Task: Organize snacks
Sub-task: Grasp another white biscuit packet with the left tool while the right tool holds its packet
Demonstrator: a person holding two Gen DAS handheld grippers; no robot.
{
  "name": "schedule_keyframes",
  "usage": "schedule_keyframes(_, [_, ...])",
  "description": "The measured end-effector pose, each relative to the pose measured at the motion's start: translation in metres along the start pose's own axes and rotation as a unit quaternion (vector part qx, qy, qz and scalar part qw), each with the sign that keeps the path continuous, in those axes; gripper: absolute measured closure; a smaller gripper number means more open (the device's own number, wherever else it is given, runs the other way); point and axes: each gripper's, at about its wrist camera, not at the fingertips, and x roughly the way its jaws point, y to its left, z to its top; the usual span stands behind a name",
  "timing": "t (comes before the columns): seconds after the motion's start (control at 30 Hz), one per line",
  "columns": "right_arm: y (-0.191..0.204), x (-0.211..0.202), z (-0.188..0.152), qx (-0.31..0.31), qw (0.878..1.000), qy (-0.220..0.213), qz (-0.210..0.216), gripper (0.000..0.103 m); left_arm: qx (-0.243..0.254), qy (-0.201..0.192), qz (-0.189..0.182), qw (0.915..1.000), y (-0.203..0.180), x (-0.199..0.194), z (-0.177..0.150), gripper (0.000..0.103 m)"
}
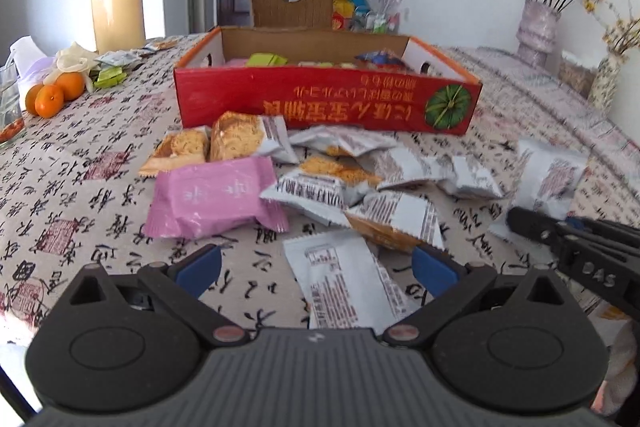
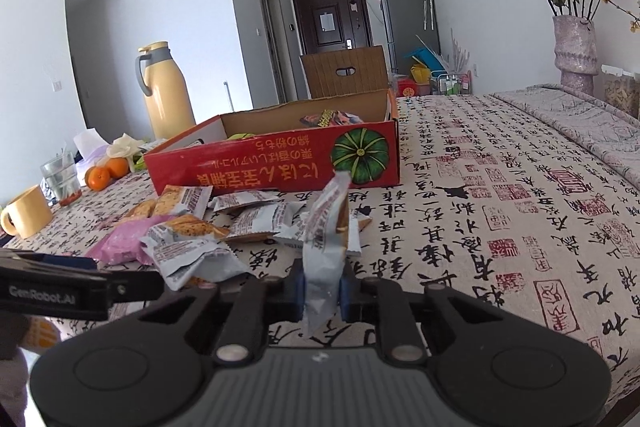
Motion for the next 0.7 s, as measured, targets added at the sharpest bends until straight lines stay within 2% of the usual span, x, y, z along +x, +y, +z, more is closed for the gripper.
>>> schedule_keyframes(0.07, [-0.003,-0.003,-0.002,0.002,1.000,-0.001,0.004,0.087,-0.001,0.014,0.008,0.9999,-0.004,0.004,-0.001,0.003])
schedule_keyframes(0.13, [-0.005,-0.005,-0.004,0.004,1.000,-0.002,0.008,0.088,-0.002,0.030,0.014,0.9995,-0.006,0.008,-0.003,0.018])
schedule_keyframes(0.17, [-0.005,-0.006,-0.004,0.004,1.000,-0.003,0.010,0.088,0.002,0.028,0.024,0.9993,-0.008,0.009,-0.003,0.021])
schedule_keyframes(0.23, [-0.006,-0.006,-0.006,0.004,1.000,-0.002,0.015,0.088,0.005,0.025,0.025,0.9994,-0.011,0.007,-0.003,0.046])
schedule_keyframes(0.3, [-0.005,-0.006,-0.007,0.004,1.000,-0.001,0.018,0.088,0.007,0.021,0.025,0.9994,-0.012,0.004,-0.002,0.058])
schedule_keyframes(0.7, [0.003,-0.004,-0.007,-0.003,1.000,0.003,0.021,0.088,-0.012,-0.007,0.024,0.9996,0.003,-0.007,0.003,0.062])
